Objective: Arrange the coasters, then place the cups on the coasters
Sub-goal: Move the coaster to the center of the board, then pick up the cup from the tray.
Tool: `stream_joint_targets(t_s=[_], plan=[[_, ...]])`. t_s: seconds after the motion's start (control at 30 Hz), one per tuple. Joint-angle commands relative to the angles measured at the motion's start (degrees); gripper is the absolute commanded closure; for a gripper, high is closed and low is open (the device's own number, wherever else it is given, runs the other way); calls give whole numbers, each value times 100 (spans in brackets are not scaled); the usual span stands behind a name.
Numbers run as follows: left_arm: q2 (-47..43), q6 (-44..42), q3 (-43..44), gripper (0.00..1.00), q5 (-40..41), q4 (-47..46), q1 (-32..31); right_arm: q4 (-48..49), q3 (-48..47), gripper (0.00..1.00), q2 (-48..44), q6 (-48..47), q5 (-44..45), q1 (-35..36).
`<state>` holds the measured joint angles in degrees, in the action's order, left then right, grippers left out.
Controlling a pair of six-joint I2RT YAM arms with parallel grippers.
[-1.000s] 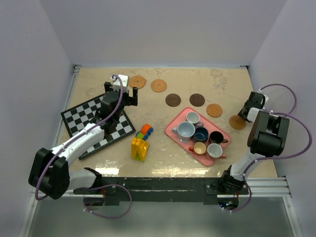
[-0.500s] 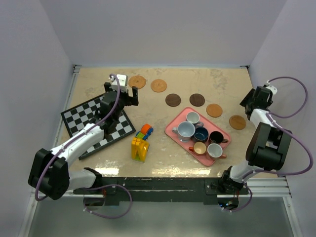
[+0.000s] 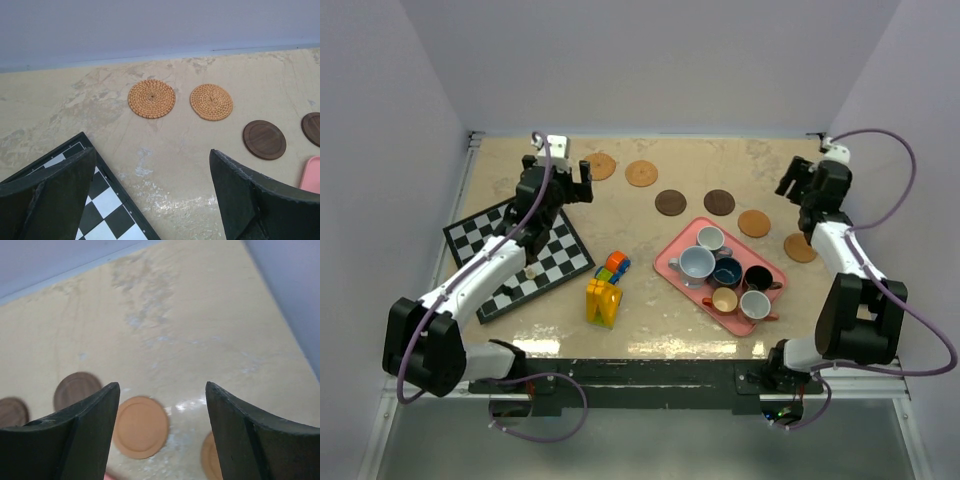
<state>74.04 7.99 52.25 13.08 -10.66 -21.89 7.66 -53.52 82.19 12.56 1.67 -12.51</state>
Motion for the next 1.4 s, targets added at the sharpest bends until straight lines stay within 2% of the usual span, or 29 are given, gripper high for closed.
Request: stream_joint_targets(t_s=[0.0,0.1,0.17,0.2,0.3,0.33,0.4,0.5,0.6,0.8,0.93,1.37], plan=[[84,45,444,1,-525,379,88,-221,-414,29,51,-333,-438,758],[102,-139,444,2,-780,546,88,-160,-422,29,-45,-438,-1219,1013],[102,-524,470,7,-1453,722,36,-413,-536,30,-80,-543,-1424,1206],[84,-953,497,9,-1597,888,-156,-510,-554,30,-133,-596,-1354,1425],[58,-1755,400,8,-1072,1056,-1253,-582,-397,30,-440,-562,-1134,1734],[110,-1757,383,7,-1149,1048,-1517,-512,-283,30,-545,-474,-1169,1752],[216,-1346,357,7,-1849,1242,-1660,-319,-37,30,-747,-281,-1309,1761],[269,-625,128,7,-2756,593,-1731,-72,341,30,-1020,-87,-1590,1779],[435,-378,206,7,-3031,424,-2037,-28,701,30,-1336,36,-1504,1788],[1111,193,531,8,-2443,406,-2565,-361,878,29,-1794,28,-1161,1788],[1542,554,786,11,-2135,424,-2680,-441,904,29,-2014,19,-1143,1796],[2492,555,1639,18,-1537,722,-2917,-379,1045,29,-2076,36,-1283,1796]])
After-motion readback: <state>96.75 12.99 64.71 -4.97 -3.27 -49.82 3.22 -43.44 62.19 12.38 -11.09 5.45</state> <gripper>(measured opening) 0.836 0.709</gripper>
